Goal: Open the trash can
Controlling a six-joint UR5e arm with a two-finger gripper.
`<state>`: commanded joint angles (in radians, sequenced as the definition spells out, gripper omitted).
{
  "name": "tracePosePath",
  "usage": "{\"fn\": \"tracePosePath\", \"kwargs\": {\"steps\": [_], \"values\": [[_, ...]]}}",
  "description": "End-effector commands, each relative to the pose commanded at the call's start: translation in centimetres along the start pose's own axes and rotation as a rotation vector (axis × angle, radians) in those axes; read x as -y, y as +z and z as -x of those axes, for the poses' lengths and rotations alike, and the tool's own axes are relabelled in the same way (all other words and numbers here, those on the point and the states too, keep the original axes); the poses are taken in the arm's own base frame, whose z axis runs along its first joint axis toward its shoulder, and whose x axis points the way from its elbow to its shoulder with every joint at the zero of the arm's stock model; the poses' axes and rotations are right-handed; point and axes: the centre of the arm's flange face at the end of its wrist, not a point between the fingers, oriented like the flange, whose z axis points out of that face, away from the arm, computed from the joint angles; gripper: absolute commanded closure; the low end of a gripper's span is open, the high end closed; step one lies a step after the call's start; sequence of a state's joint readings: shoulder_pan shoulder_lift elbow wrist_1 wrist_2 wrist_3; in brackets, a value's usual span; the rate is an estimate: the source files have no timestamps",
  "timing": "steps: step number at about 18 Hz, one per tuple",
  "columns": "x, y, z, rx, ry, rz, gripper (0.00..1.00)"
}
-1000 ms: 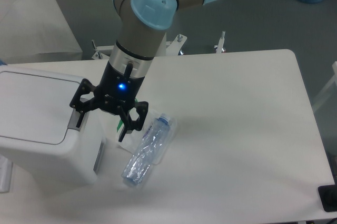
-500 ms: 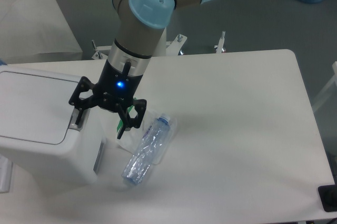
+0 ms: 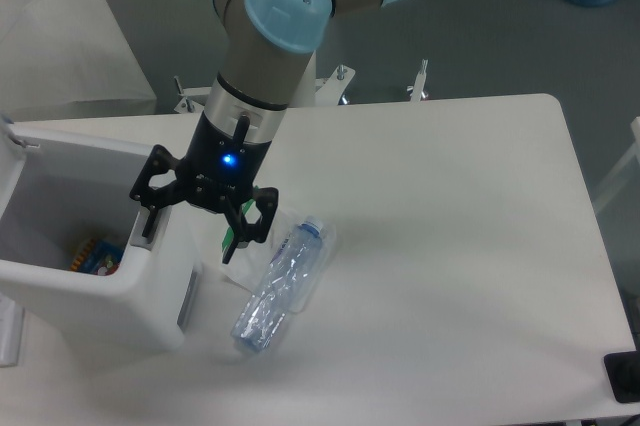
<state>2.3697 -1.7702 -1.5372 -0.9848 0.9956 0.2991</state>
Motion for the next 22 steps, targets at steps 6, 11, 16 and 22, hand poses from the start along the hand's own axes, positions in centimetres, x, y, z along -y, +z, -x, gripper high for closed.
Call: {"fn": "tracePosePath", "kwargs": {"steps": [6, 11, 16, 22], "values": [[3.8, -1.0, 10.2, 0.074, 0.003, -0.05, 0.0], [4.3, -0.5, 18.8, 0.134, 0.106, -0.041, 0.0], [1.1, 2.2, 25.8, 0.303, 0.269, 0.167, 0.0], [-0.7, 4.5, 28.6, 0.338, 0.527, 0.35, 0.0]]}}
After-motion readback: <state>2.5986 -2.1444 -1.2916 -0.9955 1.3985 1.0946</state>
